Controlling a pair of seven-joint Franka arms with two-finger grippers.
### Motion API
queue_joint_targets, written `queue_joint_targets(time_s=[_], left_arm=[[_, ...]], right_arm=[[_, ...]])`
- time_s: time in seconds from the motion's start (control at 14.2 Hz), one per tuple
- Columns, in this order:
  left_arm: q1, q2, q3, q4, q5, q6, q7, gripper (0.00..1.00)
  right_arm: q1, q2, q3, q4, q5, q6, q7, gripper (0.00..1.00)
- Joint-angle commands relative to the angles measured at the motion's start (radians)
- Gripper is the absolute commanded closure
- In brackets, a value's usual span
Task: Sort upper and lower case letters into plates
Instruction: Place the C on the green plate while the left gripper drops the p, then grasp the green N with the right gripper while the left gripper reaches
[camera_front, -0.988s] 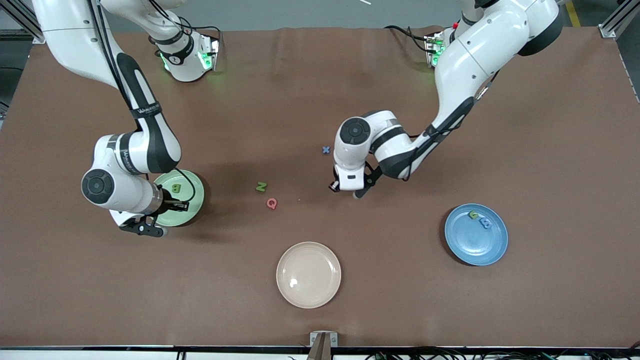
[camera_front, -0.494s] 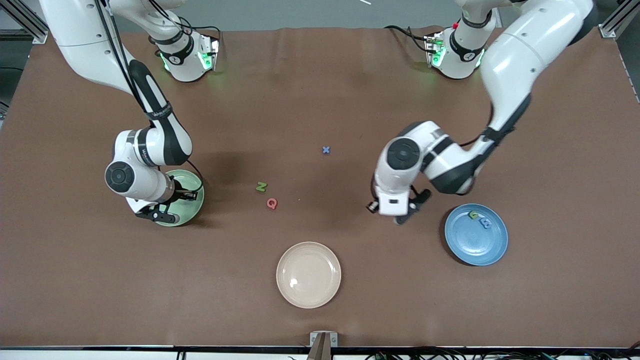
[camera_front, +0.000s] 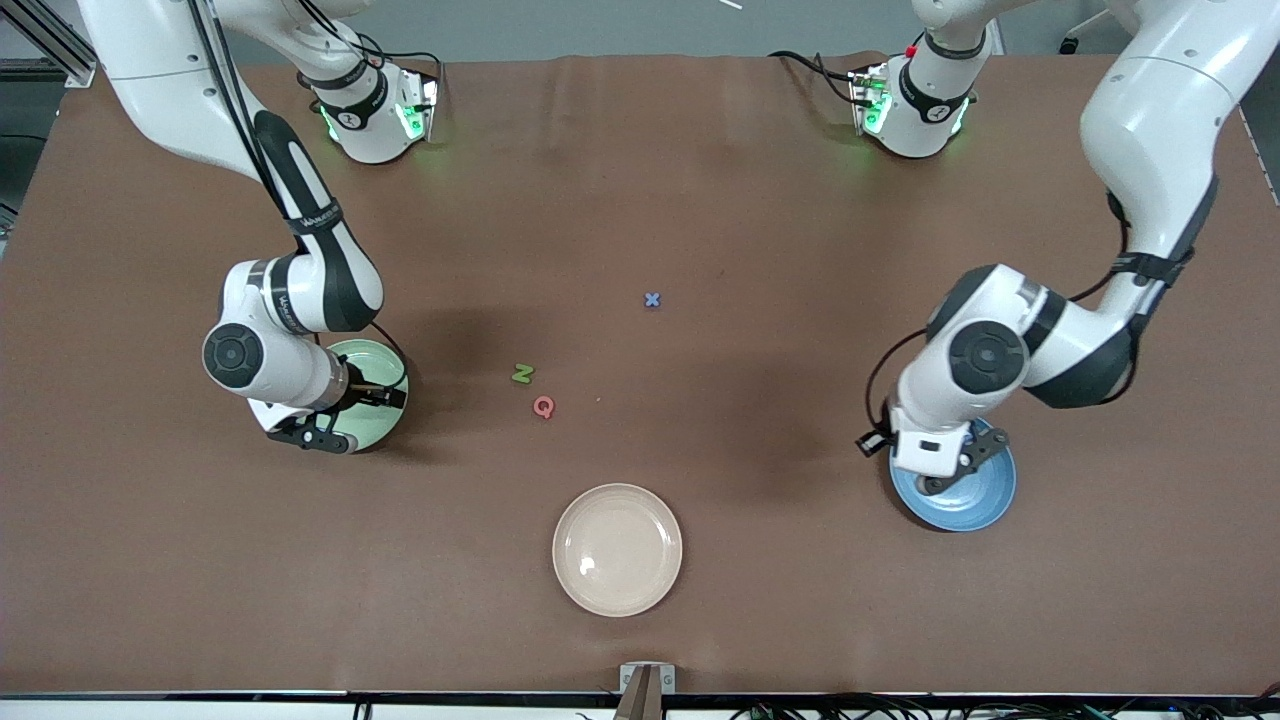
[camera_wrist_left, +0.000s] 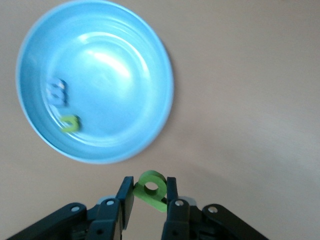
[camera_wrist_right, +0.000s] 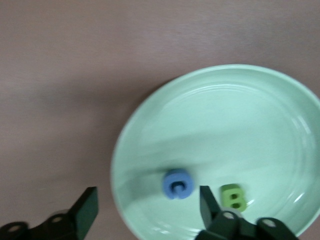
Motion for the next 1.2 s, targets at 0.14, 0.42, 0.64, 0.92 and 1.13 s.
queue_joint_targets(time_s=[0.14, 0.42, 0.64, 0.92, 1.13], left_arm=[[0.101, 0.006, 0.009, -0.028, 0.000, 0.008, 0.178, 0.96], [0.112, 0.038, 0.045, -0.037, -0.001, 0.042, 0.204, 0.92], [0.111, 0.041, 0.055, -0.042, -0.001, 0.043, 0.204, 0.80], [0.103, 0.032, 0.054, -0.039, -0.018, 0.031, 0.181, 0.00], [0.097, 0.032, 0.042, -0.057, -0.021, 0.029, 0.141, 0.00]], right_arm=[[0.140, -0.020, 0.016, -0.019, 0.077, 0.039, 0.118, 0.00], [0.247, -0.014, 0.014, -0.042, 0.077, 0.123, 0.283, 0.00], [0.299, -0.013, 0.013, -0.073, 0.077, 0.202, 0.385, 0.00], [0.347, 0.012, 0.007, -0.080, 0.068, 0.245, 0.409, 0.09], [0.353, 0.027, 0.004, -0.105, 0.054, 0.283, 0.409, 0.14]])
